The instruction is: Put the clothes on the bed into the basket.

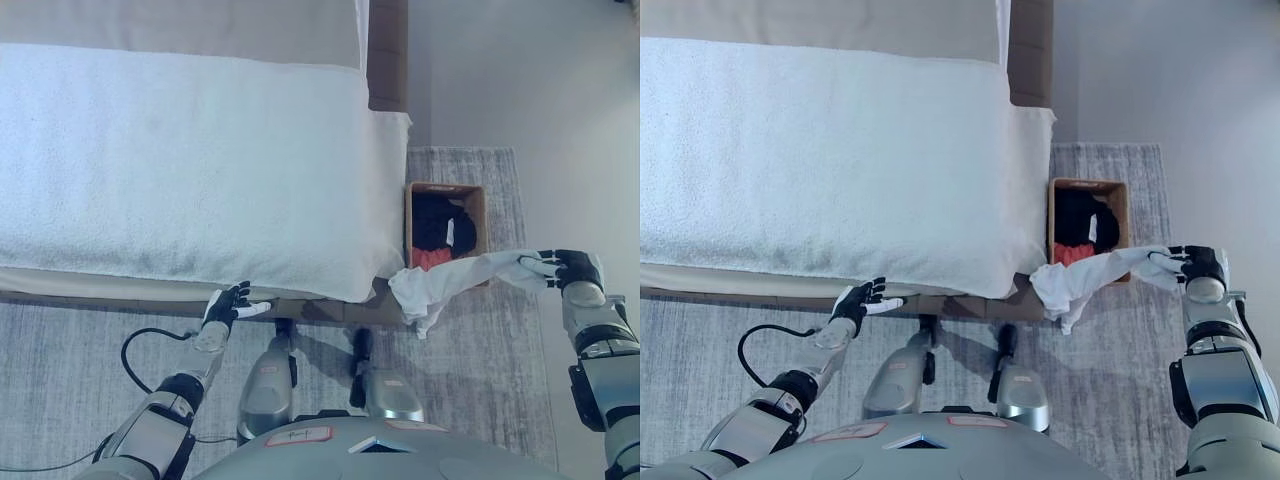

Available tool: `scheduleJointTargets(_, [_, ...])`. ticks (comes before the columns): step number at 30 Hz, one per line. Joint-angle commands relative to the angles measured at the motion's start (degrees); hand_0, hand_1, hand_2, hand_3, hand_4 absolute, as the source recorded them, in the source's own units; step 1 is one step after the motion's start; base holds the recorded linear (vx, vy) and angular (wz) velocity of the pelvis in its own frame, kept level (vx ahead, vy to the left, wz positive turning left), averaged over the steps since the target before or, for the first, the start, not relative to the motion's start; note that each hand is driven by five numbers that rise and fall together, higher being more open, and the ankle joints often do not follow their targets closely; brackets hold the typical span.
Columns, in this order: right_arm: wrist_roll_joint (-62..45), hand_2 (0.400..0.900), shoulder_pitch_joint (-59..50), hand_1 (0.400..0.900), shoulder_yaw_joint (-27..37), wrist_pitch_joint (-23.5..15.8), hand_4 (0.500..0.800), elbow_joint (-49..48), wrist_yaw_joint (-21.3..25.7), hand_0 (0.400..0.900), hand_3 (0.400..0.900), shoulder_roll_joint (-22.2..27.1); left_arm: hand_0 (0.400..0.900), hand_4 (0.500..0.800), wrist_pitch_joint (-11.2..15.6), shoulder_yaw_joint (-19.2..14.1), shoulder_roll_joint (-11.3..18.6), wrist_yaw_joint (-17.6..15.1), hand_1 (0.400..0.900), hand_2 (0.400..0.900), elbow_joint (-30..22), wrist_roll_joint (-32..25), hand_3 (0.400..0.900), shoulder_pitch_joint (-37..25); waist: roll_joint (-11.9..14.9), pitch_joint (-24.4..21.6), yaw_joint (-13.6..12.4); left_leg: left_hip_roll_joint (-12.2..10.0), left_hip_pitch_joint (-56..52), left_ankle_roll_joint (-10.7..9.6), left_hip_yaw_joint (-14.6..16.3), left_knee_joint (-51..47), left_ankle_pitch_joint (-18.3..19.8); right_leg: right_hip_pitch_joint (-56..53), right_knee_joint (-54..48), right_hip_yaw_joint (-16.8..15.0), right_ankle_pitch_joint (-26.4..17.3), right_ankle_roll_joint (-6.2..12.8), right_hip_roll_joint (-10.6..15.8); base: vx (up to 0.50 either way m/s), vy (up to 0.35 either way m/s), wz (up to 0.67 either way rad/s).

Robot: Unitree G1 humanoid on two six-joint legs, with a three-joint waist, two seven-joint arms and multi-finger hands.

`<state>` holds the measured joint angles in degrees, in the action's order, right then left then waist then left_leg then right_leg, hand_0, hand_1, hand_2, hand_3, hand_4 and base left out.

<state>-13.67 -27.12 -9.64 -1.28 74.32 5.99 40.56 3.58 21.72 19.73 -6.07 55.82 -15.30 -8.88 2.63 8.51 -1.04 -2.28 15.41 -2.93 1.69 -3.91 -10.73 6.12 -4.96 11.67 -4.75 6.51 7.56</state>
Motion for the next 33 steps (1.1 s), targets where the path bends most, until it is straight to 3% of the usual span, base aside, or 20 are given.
scheduleJointTargets(1, [-0.88, 0.400, -5.94, 0.400, -0.92, -1.96, 0.500, -0.91, 4.74, 0.400, 0.400, 9.65, 0.900, 0.800, 2.00, 0.39, -1.97, -0.18, 0.900, 0.900, 1.51, 2.33, 0.900, -1.40, 0.08, -3.61, 0.29, -2.32, 2.66, -3.44, -3.30, 0.72, 0.80, -0.45, 4.89, -0.64, 6.81, -0.21, -0.08, 0.02, -0.002, -0.03])
scheduleJointTargets(6, [-0.90, 0.400, -7.79, 0.400, -0.21, -2.41, 0.500, -4.88, 6.84, 0.400, 0.400, 11.26, 0.900, 0.800, 1.97, 0.54, -2.63, -0.47, 0.900, 0.900, 1.99, 2.20, 0.900, -1.32, -0.14, -3.77, 0.61, -2.26, 2.54, -3.42, -3.18, 0.66, 0.88, -0.60, 4.54, -0.63, 6.59, -0.09, 0.07, 0.02, 0.004, -0.02])
scheduleJointTargets(12, [-0.15, 0.400, -6.15, 0.400, 7.14, -4.07, 0.500, -18.35, 14.77, 0.400, 0.400, 14.57, 0.900, 0.800, 2.05, 0.00, -3.54, -1.45, 0.900, 0.900, 2.02, 2.01, 0.900, -0.94, -0.32, -4.71, 1.17, -1.97, 2.48, -3.45, -3.10, 0.44, 1.25, -1.24, 3.89, -0.62, 6.67, 0.14, 0.47, 0.04, 0.006, 0.00])
scheduleJointTargets(17, [1.31, 0.400, -5.63, 0.400, 11.36, -4.87, 0.500, -23.16, 17.83, 0.400, 0.400, 18.84, 0.900, 0.800, 2.26, -0.09, -3.48, -1.36, 0.900, 0.900, 2.23, 2.53, 0.900, -0.68, -0.17, -5.44, 1.13, -1.69, 2.40, -3.50, -3.17, 0.15, 1.42, -1.71, 3.46, -0.32, 6.65, 0.36, 0.74, 0.03, 0.001, 0.04])
scheduleJointTargets(22, [2.18, 0.400, -7.91, 0.400, 11.14, -4.86, 0.500, -24.73, 17.89, 0.400, 0.400, 22.94, 0.900, 0.800, 2.20, -0.19, -3.21, -1.21, 0.900, 0.900, 2.38, 3.01, 0.900, -0.45, 0.07, -5.83, 1.06, -1.54, 2.24, -3.56, -3.16, 0.01, 1.56, -1.93, 3.24, -0.22, 6.62, 0.48, 0.87, 0.00, 0.000, 0.00])
scheduleJointTargets(30, [3.01, 0.400, -15.89, 0.400, 4.20, -3.78, 0.500, -22.99, 15.29, 0.400, 0.400, 26.94, 0.900, 0.800, 2.02, 0.34, -2.51, -0.86, 0.900, 0.900, 2.24, 2.92, 0.900, -0.14, 0.70, -6.25, 0.82, -1.52, 2.12, -3.64, -2.98, -0.08, 1.55, -2.23, 2.65, -0.33, 6.33, 0.41, 0.84, 0.00, 0.000, 0.00])
scheduleJointTargets(31, [2.23, 0.747, -17.32, 0.747, 2.17, -3.49, 0.708, -21.06, 13.86, 0.747, 0.747, 26.48, 0.900, 0.800, 1.95, 0.56, -2.53, -0.83, 0.900, 0.900, 2.55, 2.79, 0.900, -0.36, 0.81, -6.22, 0.77, -1.55, 2.10, -3.65, -2.87, -0.08, 1.51, -2.21, 2.63, -0.34, 6.29, 0.36, 0.82, -0.02, -0.001, -0.04])
scheduleJointTargets(32, [1.68, 0.900, -18.66, 0.900, -0.01, -2.95, 0.800, -18.55, 12.14, 0.900, 0.900, 25.95, 0.900, 0.800, 1.84, 0.67, -2.51, -0.72, 0.900, 0.900, 2.65, 2.66, 0.900, -0.49, 0.90, -6.20, 0.76, -1.60, 2.11, -3.66, -2.77, -0.11, 1.46, -2.23, 2.58, -0.38, 6.25, 0.32, 0.80, -0.02, 0.002, -0.05])
scheduleJointTargets(33, [0.85, 0.900, -19.85, 0.900, -1.87, -2.63, 0.800, -16.06, 10.67, 0.900, 0.900, 25.01, 0.900, 0.800, 1.73, 0.82, -2.61, -0.60, 0.900, 0.900, 2.94, 2.52, 0.900, -0.58, 0.95, -6.18, 0.74, -1.65, 2.14, -3.66, -2.69, -0.11, 1.41, -2.24, 2.53, -0.43, 6.18, 0.28, 0.77, -0.01, -0.001, -0.04])
